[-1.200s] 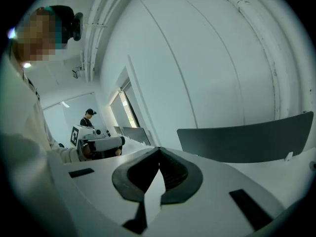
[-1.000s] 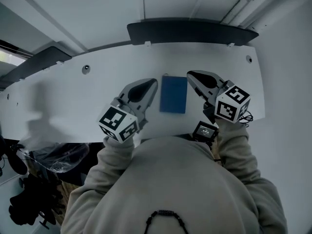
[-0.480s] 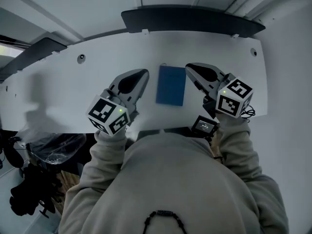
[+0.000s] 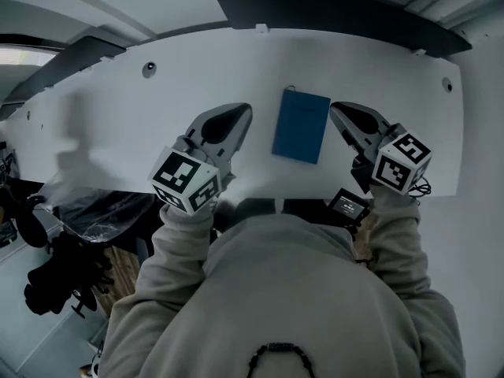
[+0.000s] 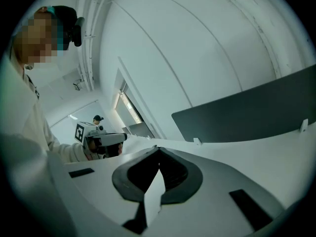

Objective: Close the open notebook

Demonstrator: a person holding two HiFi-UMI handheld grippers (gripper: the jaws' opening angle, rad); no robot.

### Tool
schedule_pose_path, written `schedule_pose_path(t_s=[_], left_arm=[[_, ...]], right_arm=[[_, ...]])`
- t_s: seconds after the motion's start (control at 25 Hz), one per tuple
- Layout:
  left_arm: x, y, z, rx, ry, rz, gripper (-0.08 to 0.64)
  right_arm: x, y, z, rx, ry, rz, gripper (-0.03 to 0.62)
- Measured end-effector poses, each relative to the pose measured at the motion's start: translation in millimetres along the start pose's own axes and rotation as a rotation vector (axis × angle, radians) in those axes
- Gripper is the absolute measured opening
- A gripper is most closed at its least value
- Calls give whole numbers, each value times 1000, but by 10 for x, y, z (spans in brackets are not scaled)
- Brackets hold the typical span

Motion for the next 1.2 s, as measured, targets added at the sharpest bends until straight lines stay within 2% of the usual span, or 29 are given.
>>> schedule_pose_path(t_s=[0.12, 0.28, 0.52, 0.72, 0.88, 0.96, 1.2], left_arm=[[-96, 73, 1, 23, 35, -18, 2], [-260, 63, -153, 34, 63, 30, 2], [-451, -66, -386, 1, 110, 41, 2], [-564, -110, -498, -10, 127, 79, 2], [-837, -90, -629, 13, 217, 31, 2], [-973, -132, -700, 3, 252, 21, 2], [-1150, -265, -886, -46, 270, 62, 2]], right_arm=[[-136, -135, -56, 1, -8, -28, 20], [-276, -273, -30, -10, -4, -65, 20], [-408, -463, 20, -11, 25, -92, 20], [-556, -639, 91, -42, 33, -124, 20], [-700, -695, 35, -54, 57, -131, 20], [-764, -759, 20, -63, 62, -139, 20], [-948, -964, 49, -102, 57, -197, 20]])
Point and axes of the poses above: the fingertips, and each gripper's own axes: z backward along the fingers, y to its left, x out of its top, the point moved 5 cm from there along z, backward along the fingers, and after that the axes turned 11 degrees about x, right-handed, at the moved point
